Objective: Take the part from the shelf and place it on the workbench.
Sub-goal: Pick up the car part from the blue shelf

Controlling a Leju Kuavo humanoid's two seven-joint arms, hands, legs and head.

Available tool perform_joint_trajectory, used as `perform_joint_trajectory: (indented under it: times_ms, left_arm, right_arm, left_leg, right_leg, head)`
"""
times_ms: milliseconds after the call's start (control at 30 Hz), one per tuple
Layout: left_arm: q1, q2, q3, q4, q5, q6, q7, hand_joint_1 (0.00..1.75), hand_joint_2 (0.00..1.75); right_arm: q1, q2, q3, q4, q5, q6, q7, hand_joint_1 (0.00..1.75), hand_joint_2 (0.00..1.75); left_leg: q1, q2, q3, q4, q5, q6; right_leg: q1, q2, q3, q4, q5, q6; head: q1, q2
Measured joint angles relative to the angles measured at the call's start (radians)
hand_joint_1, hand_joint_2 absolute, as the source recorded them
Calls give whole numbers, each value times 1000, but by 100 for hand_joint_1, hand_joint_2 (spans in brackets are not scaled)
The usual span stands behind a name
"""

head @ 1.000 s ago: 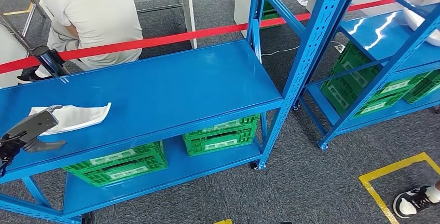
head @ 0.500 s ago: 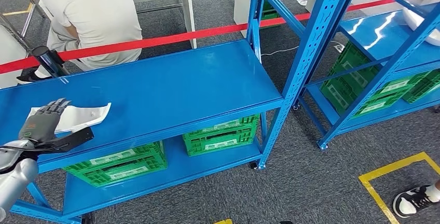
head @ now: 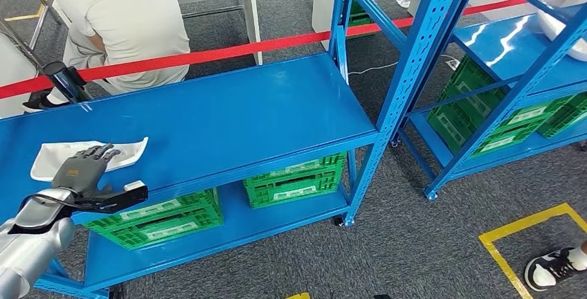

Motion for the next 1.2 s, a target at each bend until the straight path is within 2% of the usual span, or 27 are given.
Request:
perform_joint_trajectory:
  times_ms: [67,267,400,667,767,900,967,1033,1133,1200]
  left_arm:
    - [1,-1,-1,4,-1,-11,0,159,175]
    - [5,-2,-2,10,2,-20,1,164,175]
    - [5,-2,-2,9,8,-21,1,174,175]
    - [8,4,-1,9,17,-21,3,175,175]
    - [19,6,3,6,15,17,-3,175,175]
    - [50,7,20,1,9,117,-23,175,175]
    - [63,6,38,-5,51,145,-60,175,175]
    - [73,1,86,-19,168,128,-144,175,175]
    - [76,-16,206,-52,353,20,-272,175,175]
    - [83,-29,291,-95,497,-110,-354,175,175]
  right_arm:
    - [0,0,-2,0,0,0,0,0,175]
    - [0,0,-4,0,4,0,0,0,175]
    - [0,0,-4,0,5,0,0,0,175]
    - [0,0,-4,0,6,0,0,0,175]
    - [0,0,-4,0,8,0,0,0,175]
    - [1,0,-5,0,14,0,0,0,175]
    - [0,0,-6,0,15,0,0,0,175]
    - [0,0,-8,0,16,0,-1,0,175]
    - [0,0,-11,0,18,0,-1,0,175]
    - [-1,0,-12,0,21,1,-1,0,175]
  left_leg:
    - [0,0,0,0,0,0]
    - [0,0,0,0,0,0]
    - [0,0,1,-1,0,0]
    - [0,0,2,-2,-4,1]
    - [0,0,7,-2,-4,1]
    - [0,0,11,-2,-4,1]
    - [0,0,11,-2,-4,1]
    - [0,-1,11,-2,-4,1]
    - [-1,-3,12,-2,-5,2]
    - [-2,-3,14,-2,-6,3]
  right_leg:
    - [0,0,0,0,0,0]
    - [0,0,0,0,0,0]
    - [-1,0,1,0,0,0]
    - [-1,0,9,0,-5,2]
    - [-1,0,10,0,-6,2]
    - [0,0,10,1,-6,2]
    - [0,0,10,1,-6,2]
    - [0,0,10,1,-6,2]
    - [0,-2,12,1,-8,4]
    - [-1,-3,14,1,-9,5]
  head:
    - [0,0]
    - [0,0]
    - [0,0]
    - [0,0]
    - [0,0]
    - [0,0]
    - [0,0]
    - [0,0]
    - [0,0]
    - [0,0]
